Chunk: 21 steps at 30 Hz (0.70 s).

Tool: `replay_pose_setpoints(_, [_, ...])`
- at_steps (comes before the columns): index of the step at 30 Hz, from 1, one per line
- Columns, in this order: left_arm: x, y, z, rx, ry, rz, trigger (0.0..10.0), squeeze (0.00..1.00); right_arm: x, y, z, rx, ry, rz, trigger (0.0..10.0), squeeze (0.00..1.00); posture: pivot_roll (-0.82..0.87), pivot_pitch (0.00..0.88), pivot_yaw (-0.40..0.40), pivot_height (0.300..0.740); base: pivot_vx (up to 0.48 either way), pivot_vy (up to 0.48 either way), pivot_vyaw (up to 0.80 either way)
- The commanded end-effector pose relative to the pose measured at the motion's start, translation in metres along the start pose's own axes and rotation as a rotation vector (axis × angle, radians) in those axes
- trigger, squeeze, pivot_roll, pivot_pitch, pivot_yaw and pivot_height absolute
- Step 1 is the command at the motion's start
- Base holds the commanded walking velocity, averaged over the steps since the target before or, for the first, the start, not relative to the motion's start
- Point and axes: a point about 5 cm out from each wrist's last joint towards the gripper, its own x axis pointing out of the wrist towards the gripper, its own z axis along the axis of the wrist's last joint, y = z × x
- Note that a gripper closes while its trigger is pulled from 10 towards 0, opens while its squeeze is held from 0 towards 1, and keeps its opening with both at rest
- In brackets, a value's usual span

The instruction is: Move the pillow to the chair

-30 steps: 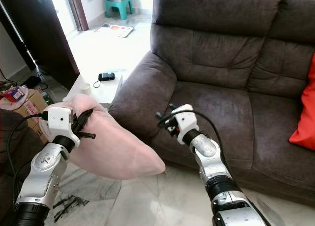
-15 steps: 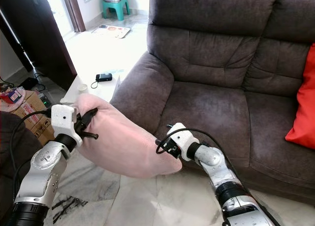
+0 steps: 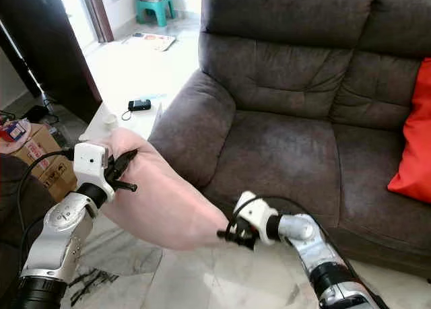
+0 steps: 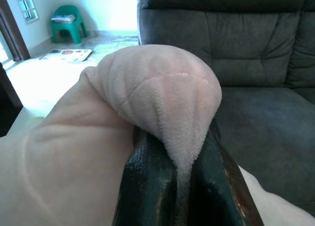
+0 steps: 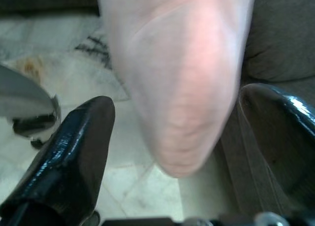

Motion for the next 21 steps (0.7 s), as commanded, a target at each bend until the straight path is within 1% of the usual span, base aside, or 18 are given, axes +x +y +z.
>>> replay_pose_setpoints(1, [0.003, -0.002, 0.025, 0.022, -0.112, -0.021, 10.0, 0.00, 0.000, -0.001, -0.003, -0.035, 0.034, -0.023, 10.0, 0.00, 0.11, 0.058, 0.017, 0.740, 0.000, 0.000, 0.00])
replay_pose_setpoints(4, [0.002, -0.002, 0.026, 0.021, -0.111, -0.022, 10.0, 0.00, 0.000, -0.002, -0.003, -0.037, 0.039, -0.035, 10.0, 0.00, 0.11, 0.059, 0.016, 0.740, 0.000, 0.000, 0.00])
replay_pose_setpoints(8, [0.002, -0.002, 0.025, 0.019, -0.106, -0.025, 10.0, 0.00, 0.001, -0.008, -0.001, -0.012, 0.035, -0.116, 10.0, 0.00, 0.12, 0.058, 0.014, 0.740, 0.000, 0.000, 0.00])
replay_pose_setpoints(12, [0.002, -0.002, 0.025, 0.019, -0.105, -0.024, 10.0, 0.00, 0.002, -0.007, -0.003, -0.015, 0.047, -0.106, 10.0, 0.00, 0.12, 0.058, 0.014, 0.740, 0.000, 0.000, 0.00])
replay_pose_setpoints(16, [0.002, -0.002, 0.025, 0.020, -0.106, -0.023, 10.0, 0.00, 0.004, -0.003, -0.008, -0.020, 0.083, -0.093, 10.0, 0.00, 0.12, 0.059, 0.013, 0.740, 0.000, 0.000, 0.00])
replay_pose_setpoints(20, [0.002, -0.002, 0.025, 0.018, -0.106, -0.022, 10.0, 0.00, 0.006, 0.005, -0.013, -0.002, 0.105, -0.055, 10.0, 0.00, 0.12, 0.060, 0.013, 0.740, 0.000, 0.000, 0.00])
replay_pose_setpoints(21, [0.002, -0.003, 0.025, 0.017, -0.105, -0.023, 10.0, 0.00, 0.007, 0.009, -0.017, 0.000, 0.123, -0.027, 10.0, 0.00, 0.12, 0.060, 0.013, 0.740, 0.000, 0.000, 0.00])
